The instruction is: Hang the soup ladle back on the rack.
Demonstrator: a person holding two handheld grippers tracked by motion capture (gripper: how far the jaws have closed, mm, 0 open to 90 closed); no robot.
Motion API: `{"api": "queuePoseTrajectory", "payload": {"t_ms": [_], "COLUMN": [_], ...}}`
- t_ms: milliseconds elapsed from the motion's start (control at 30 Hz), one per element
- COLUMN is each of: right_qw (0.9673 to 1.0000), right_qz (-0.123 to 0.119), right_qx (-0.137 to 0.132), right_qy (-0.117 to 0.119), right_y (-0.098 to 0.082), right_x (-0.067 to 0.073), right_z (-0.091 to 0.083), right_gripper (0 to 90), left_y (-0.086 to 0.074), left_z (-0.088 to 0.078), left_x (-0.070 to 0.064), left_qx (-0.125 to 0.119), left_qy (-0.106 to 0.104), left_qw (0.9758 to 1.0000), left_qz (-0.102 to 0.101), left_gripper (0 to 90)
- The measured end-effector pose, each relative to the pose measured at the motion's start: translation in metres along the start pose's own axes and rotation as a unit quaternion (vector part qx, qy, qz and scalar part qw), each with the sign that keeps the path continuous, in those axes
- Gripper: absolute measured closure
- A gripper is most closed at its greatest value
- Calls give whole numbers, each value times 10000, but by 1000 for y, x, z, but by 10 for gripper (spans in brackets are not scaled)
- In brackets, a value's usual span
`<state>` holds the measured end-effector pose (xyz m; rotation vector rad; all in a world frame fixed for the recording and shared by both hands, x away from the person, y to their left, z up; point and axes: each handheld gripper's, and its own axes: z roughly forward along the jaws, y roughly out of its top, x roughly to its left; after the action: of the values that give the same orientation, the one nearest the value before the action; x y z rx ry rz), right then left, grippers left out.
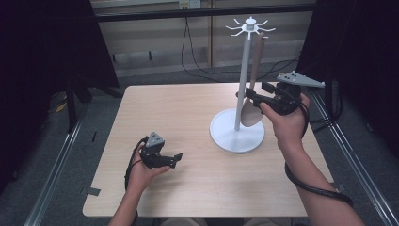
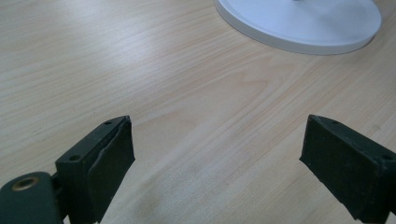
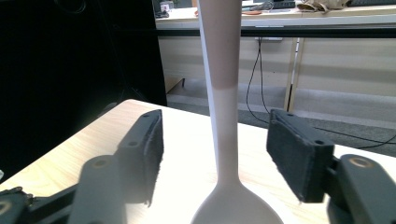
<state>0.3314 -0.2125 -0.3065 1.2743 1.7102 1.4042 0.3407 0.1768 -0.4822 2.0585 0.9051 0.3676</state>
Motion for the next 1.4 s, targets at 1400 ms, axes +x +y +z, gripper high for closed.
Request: {"api": "queuePoseTrajectory", "payload": {"t_ms": [1400], "right_qw": [9987], "right_qz": [-27], "right_qx": [465], "right_qy": [213], "right_y": [-61], "right_x": [-5], "right_z": [-16], "right_gripper": [145], "left_y": [0], "left_z": [1], "left_x": [-2], "left_qx": [28], "left_qy": [-29], "left_qw": [10000], "left_qz": [38], "left_gripper": [92]}}
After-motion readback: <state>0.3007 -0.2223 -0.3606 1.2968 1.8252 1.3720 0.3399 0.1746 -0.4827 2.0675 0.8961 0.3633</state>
